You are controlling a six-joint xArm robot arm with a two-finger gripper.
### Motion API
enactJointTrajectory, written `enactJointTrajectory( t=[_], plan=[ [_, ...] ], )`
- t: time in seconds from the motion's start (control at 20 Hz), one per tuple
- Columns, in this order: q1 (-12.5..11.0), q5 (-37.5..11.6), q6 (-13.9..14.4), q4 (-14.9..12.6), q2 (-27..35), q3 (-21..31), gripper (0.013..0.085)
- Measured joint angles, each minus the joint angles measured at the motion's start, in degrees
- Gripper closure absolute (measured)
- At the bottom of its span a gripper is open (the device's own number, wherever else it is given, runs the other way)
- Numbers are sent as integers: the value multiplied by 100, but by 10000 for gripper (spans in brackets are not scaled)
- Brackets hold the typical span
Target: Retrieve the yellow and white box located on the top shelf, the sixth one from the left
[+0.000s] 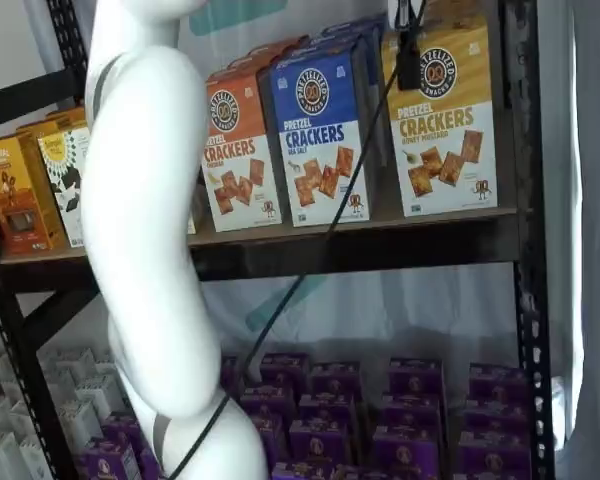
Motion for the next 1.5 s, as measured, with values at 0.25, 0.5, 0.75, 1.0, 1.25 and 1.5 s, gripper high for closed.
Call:
enactJointTrajectory(
  t=[0.25, 0.5, 0.75, 1.0, 1.25, 1.5],
  plan=[
    [-7, 1, -2, 12, -6, 6, 370],
    [-12, 29, -3, 14, -1, -11, 410],
    [-41, 114, -28, -14, -77, -1, 410],
    [-138, 202, -97, 12, -321, 155, 410],
    [-237, 342, -197, -40, -689, 425, 410],
    [-335, 449, -325, -148, -1146, 833, 410]
  ],
)
